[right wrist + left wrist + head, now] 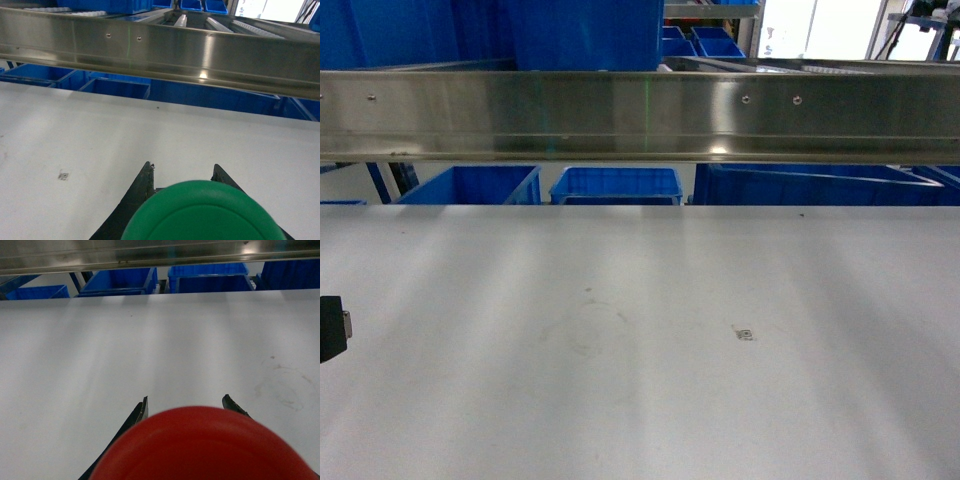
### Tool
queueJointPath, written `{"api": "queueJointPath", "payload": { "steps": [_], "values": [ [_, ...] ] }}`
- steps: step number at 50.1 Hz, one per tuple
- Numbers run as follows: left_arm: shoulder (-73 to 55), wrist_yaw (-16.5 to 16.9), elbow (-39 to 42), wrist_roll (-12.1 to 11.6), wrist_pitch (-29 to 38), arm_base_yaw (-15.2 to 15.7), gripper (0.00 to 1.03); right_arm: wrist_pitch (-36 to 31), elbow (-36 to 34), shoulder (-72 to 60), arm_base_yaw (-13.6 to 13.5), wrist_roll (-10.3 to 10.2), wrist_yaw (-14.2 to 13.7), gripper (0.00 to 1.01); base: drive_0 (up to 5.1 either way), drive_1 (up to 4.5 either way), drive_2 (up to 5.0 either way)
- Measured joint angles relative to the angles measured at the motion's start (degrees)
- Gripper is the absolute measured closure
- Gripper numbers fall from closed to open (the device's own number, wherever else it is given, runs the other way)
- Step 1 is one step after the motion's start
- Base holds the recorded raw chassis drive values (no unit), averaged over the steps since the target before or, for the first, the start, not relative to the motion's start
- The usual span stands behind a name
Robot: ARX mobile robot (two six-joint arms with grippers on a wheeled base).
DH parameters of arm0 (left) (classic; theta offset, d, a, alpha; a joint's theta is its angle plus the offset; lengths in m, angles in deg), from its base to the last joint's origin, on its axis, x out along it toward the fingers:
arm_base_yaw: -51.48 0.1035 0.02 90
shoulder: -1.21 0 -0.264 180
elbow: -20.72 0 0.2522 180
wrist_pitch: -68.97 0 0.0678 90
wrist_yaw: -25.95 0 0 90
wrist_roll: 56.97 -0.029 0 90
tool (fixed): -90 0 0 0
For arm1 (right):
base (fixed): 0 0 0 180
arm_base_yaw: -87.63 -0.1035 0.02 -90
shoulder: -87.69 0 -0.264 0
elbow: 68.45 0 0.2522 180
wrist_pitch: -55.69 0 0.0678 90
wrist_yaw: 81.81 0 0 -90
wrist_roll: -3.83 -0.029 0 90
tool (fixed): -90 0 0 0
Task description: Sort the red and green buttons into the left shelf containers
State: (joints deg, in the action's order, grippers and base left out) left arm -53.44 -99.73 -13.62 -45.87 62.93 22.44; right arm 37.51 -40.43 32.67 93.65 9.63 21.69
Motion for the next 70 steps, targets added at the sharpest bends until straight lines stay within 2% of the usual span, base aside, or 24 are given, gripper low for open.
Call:
{"api": "queueJointPath", "payload": {
  "steps": [70],
  "values": [
    [0.07, -0.13, 0.02, 0.00, 0.02, 0.04, 0.65, -0.39, -0.04, 0.07, 0.00, 0.00, 0.02, 0.75, -4.8, 0.93, 3.6]
  ]
}}
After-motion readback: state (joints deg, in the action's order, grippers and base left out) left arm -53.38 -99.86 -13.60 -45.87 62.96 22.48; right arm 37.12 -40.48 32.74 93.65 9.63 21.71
